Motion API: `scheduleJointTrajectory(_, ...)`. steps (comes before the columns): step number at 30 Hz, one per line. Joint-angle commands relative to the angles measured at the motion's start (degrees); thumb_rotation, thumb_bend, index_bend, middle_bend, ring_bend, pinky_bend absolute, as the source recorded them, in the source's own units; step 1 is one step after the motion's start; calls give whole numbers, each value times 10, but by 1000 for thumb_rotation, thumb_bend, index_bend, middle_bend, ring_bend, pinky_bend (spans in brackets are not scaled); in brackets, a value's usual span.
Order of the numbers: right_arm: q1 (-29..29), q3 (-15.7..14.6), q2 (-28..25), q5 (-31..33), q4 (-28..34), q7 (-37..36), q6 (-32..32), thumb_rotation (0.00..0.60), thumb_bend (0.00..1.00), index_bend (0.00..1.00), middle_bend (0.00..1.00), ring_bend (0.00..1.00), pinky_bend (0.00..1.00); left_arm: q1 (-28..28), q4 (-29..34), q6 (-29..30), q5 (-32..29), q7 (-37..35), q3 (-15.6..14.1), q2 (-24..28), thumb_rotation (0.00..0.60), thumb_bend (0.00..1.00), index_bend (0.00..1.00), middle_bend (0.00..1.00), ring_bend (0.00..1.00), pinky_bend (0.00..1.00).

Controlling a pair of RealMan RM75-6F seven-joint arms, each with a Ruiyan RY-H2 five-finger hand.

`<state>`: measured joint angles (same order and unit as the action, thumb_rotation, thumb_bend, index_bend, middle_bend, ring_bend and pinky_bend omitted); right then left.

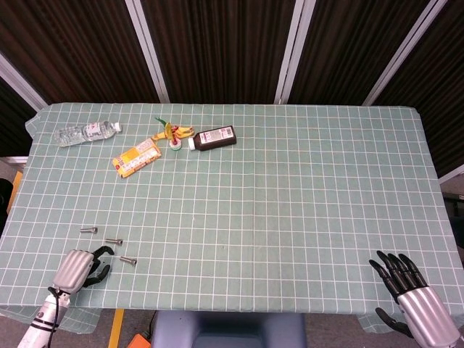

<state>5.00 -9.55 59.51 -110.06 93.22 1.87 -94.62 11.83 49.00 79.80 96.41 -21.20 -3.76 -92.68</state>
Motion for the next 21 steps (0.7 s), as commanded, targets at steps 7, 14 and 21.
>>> scheduleJointTrajectory(7, 0, 0, 1, -1, 0, 2, -1, 600, 309, 0, 0, 0, 0, 12, 0, -8, -3, 14, -3, -10, 600, 419, 414, 1000, 1000, 1000)
scheduleJointTrajectory(14, 0, 0, 0, 1, -1, 1, 0, 600, 309, 0, 0, 0, 0, 19, -1, -11, -6, 20, -4, -19, 600, 419, 426, 1000, 1000, 1000)
scheduleJointTrajectory(21, 0, 0, 1, 1, -1, 2, 0, 600, 309, 0, 0, 0, 0, 24, -11, -12, -6, 18, -7, -26, 600, 419, 464, 1000, 1000, 1000)
